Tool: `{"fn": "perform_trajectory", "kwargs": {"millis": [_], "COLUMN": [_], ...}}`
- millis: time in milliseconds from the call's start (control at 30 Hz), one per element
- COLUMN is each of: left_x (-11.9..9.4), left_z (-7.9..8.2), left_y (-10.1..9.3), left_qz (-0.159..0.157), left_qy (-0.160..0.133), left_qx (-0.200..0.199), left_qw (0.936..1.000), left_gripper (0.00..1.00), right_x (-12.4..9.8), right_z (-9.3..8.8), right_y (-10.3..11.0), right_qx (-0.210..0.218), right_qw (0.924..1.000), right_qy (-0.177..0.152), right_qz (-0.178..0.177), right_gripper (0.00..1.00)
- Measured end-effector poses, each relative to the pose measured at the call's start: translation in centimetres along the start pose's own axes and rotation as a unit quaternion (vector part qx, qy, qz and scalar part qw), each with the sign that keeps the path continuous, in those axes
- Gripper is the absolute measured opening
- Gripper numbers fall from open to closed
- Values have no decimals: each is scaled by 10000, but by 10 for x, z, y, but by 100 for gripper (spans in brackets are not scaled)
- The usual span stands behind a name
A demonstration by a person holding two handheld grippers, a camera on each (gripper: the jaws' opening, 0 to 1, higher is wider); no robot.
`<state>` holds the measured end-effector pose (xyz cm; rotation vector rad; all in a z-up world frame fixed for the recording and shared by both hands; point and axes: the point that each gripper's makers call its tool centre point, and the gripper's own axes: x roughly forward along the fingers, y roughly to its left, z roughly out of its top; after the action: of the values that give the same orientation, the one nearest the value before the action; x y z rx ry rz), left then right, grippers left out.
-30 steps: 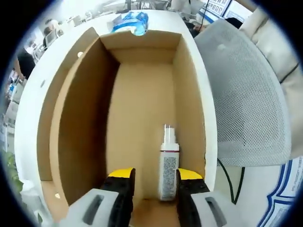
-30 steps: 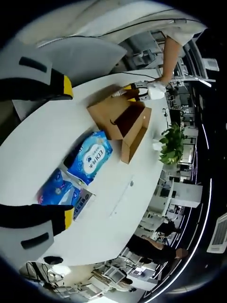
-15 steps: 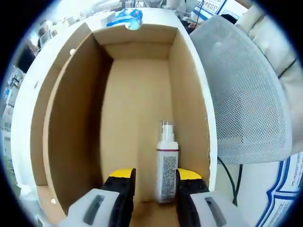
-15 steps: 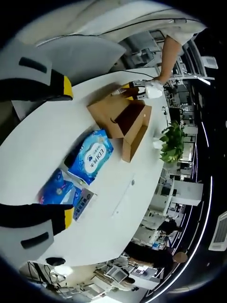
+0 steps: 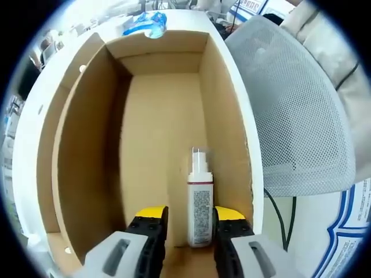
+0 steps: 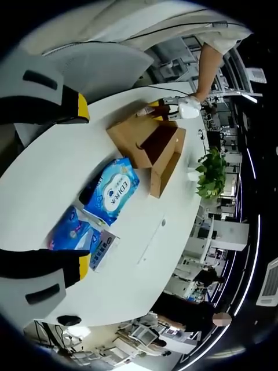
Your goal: Operate the shoe box by opening the lid, removing the specified soft item, and placing it in the target area until the item is outside and the box remains undamaged.
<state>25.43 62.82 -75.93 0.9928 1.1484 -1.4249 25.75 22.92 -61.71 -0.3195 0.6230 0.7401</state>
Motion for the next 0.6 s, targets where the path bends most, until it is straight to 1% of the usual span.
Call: {"fn": "perform_trajectory", "kwargs": {"millis": [100,233,400,600], "left_x": [3,6,9,14], "left_z": [1,0,1,1], "left_y": [-2,-2,-1,0], "left_qz": [-75,-71,22,137], "left_qy": [-9,32,27,-10], "left_qx": [14,61,90,109], "left_qw": [10000,10000,10000,9998], "left_gripper": [31,31,31,26], "right_x": [-1,-2,-2,-1], "right_z": [0,0,1,2], "right_y": [-1,-2,-3,-1], "right_qx": [17,28,35,25], "right_qw": [10000,10000,9999,9999], "right_qy": [-4,-26,-47,-59], "right_qz": [-22,-57,-95,-86], "right_gripper": [84,84,84,83]}}
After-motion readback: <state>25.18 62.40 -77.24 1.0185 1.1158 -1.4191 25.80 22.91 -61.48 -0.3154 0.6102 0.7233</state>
